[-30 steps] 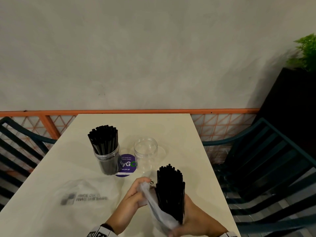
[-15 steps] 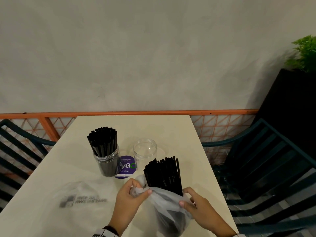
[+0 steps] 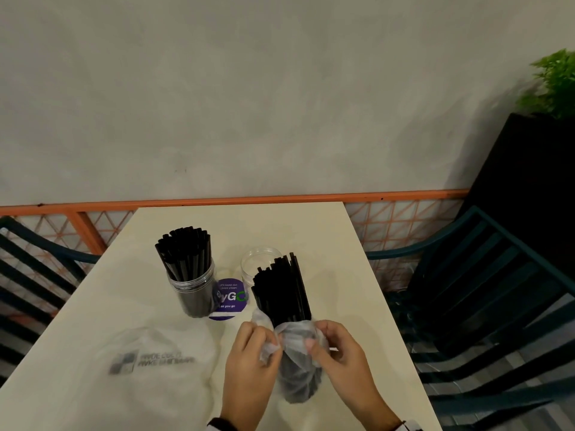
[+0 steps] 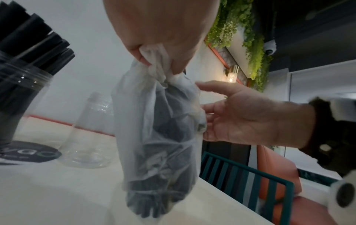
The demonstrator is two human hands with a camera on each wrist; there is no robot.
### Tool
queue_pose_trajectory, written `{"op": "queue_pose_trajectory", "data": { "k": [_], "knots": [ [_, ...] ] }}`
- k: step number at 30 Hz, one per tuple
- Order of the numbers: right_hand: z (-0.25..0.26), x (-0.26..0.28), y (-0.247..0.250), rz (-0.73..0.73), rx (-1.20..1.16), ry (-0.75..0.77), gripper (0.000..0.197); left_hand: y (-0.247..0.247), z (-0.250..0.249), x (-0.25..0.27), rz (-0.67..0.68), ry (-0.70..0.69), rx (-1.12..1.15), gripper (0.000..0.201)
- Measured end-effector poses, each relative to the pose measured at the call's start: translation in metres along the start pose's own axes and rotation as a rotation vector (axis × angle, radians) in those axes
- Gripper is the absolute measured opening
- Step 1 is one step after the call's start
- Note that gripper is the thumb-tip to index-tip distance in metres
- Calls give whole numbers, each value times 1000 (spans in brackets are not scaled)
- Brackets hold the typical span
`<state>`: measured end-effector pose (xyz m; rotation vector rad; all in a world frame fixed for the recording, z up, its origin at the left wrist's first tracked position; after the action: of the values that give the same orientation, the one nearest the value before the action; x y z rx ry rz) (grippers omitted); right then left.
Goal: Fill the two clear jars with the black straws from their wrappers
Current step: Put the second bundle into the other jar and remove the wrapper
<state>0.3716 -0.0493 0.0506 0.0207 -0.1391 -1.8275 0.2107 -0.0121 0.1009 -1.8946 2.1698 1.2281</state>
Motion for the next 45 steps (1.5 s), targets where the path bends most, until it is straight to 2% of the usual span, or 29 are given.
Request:
{"op": "queue_pose_trajectory", "data": {
  "k": [2, 3, 5, 7, 11, 13, 15, 17, 19, 21, 23, 26, 28, 30, 31, 33, 35, 36, 37, 38, 40, 41, 42, 44, 45],
  "knots": [
    [-1, -3, 2, -11, 23, 1, 25, -5, -8, 3, 81, -60, 1, 10],
    [-2, -5, 5, -38, 28, 9, 23, -9, -11, 4, 140, -67, 46, 18],
    [-3, -9, 12, -101, 28, 26, 20, -15, -10, 8, 215, 64, 264, 45],
    [-4, -12, 18, -152, 12, 21, 22, -18, -3, 11, 199, 186, 401, 50],
    [-13, -14, 22, -222, -43, -7, 24, -17, 4, 9, 143, 135, 346, 52],
    [-19, -13, 21, -221, -85, -28, 21, -20, 6, 9, 164, 94, 322, 48],
    [-19, -12, 20, -169, -89, -32, 17, -27, 7, 11, 212, 72, 271, 42],
    [-13, -8, 17, -45, -92, -20, 16, -31, 14, 15, 200, 90, 232, 30],
    [-6, -1, 11, 129, -108, -27, 29, -29, 17, 19, 168, 109, 243, 24],
    [-4, 2, 8, 224, -14, -15, 49, -28, 14, 20, 189, 104, 275, 17],
    [-5, 0, 12, 195, 77, 16, 56, -30, 7, 21, 280, 105, 307, 28],
    [-6, -6, 17, 136, 151, 67, 49, -35, 2, 26, 488, 113, 280, 44],
    [-3, -6, 18, 150, 192, 91, 48, -34, -1, 26, 632, 121, 212, 49],
    [-4, -4, 16, 196, 209, 93, 56, -31, -3, 24, 712, 163, 149, 59],
    [-5, -2, 15, 194, 236, 95, 59, -32, -4, 23, 741, 176, 125, 60],
    [-8, 0, 16, 109, 302, 125, 49, -35, -9, 18, 807, 194, 81, 56],
    [-15, 3, 18, 12, 307, 128, 42, -39, -13, 16, 869, 132, 23, 51],
    [-20, 5, 19, -18, 300, 119, 43, -39, -18, 15, 894, 42, -74, 50],
    [-23, 7, 19, -36, 292, 108, 44, -34, -25, 6, 788, -107, -195, 49],
    [-24, 8, 19, -45, 283, 106, 43, -23, -34, -5, 660, -172, -243, 42],
    [-22, 11, 17, -69, 282, 129, 43, 3, -57, -19, 458, -269, -114, 32],
    [-20, 11, 15, -80, 294, 147, 43, 11, -63, -27, 345, -318, -78, 31],
    [-19, 12, 13, -89, 310, 162, 44, 17, -67, -35, 277, -306, -69, 35],
    [-18, 14, 8, -88, 332, 191, 38, 14, -67, -50, 260, -260, -181, 53],
    [-19, 14, 5, -81, 334, 198, 34, 3, -60, -56, 313, -224, -258, 61]
  ]
}}
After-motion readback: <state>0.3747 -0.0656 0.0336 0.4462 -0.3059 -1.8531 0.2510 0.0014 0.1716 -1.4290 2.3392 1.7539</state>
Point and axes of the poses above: each hand's wrist, its own x-axis away from the middle knuckle, its own y-axis out of the back of the hand, z = x × y, the point moved 6 cm from there along -x, towards the middle knuckle, and after that the axes turned 4 degrees about z, right-handed, at the moved point
